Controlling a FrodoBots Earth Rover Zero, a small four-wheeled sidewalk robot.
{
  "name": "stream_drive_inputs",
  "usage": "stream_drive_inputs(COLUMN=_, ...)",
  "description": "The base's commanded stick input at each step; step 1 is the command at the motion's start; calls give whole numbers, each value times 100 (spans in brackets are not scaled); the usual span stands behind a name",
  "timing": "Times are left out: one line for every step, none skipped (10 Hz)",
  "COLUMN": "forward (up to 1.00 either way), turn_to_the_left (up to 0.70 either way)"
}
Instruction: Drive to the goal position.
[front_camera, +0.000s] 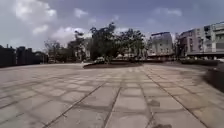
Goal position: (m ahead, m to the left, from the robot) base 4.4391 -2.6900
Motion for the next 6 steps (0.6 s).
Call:
stream_drive_inputs(forward=70, turn_to_the_left=-35)
stream_drive_inputs(forward=59, turn_to_the_left=-40)
stream_drive_inputs(forward=1, turn_to_the_left=-65)
stream_drive_inputs(forward=0, turn_to_the_left=-7)
stream_drive_inputs(forward=0, turn_to_the_left=0)
stream_drive_inputs(forward=0, turn_to_the_left=0)
